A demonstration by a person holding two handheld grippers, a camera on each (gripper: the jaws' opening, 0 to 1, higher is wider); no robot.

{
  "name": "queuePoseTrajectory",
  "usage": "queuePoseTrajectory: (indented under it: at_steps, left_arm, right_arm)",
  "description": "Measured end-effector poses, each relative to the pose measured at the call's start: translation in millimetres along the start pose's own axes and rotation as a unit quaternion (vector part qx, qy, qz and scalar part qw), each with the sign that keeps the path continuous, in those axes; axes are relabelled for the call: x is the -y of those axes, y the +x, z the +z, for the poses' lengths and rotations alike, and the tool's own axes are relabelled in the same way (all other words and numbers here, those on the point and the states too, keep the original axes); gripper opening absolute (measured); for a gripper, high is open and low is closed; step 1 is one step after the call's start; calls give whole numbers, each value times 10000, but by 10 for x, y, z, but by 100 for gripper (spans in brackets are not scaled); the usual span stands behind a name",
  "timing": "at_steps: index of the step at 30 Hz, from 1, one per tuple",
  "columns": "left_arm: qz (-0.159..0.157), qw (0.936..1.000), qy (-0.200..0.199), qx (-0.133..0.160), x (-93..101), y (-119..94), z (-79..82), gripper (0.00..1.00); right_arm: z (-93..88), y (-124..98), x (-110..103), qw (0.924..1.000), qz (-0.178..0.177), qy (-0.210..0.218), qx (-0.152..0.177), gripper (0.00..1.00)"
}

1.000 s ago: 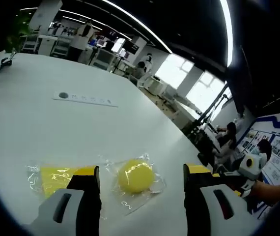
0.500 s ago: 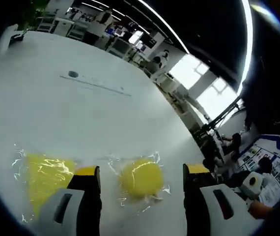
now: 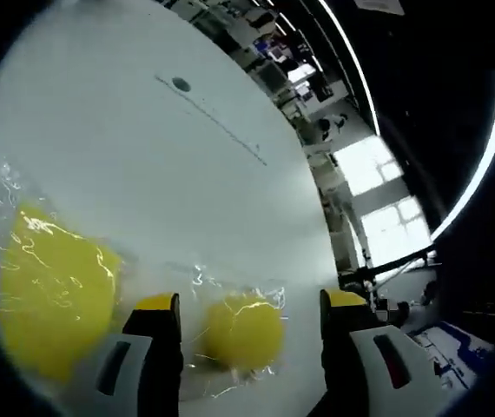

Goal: Compare the silicone blocks by pressing each to a similar depth, holding the contact briefly, and releasing to observe deformation and rebound differences across the visible hardness samples.

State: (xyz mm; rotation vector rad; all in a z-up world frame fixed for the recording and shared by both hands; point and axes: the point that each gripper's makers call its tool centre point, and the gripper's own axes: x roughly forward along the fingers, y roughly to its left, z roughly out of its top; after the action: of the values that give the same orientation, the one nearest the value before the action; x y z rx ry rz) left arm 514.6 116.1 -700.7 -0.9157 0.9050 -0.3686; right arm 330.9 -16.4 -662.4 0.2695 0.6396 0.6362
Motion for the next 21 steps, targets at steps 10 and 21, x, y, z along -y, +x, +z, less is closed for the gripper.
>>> queuePoseTrajectory:
  at_steps: [10,21]
  left_arm:
    - [-13,9992,-395,55,-47,146,-10,57]
    - [154,9996,-238,-83,-121,285,-78,36]
  right_arm:
    - [-48,6,56,10000,-16,46,-36,51]
    - [-58,39,133,9999,-44,102,-65,48]
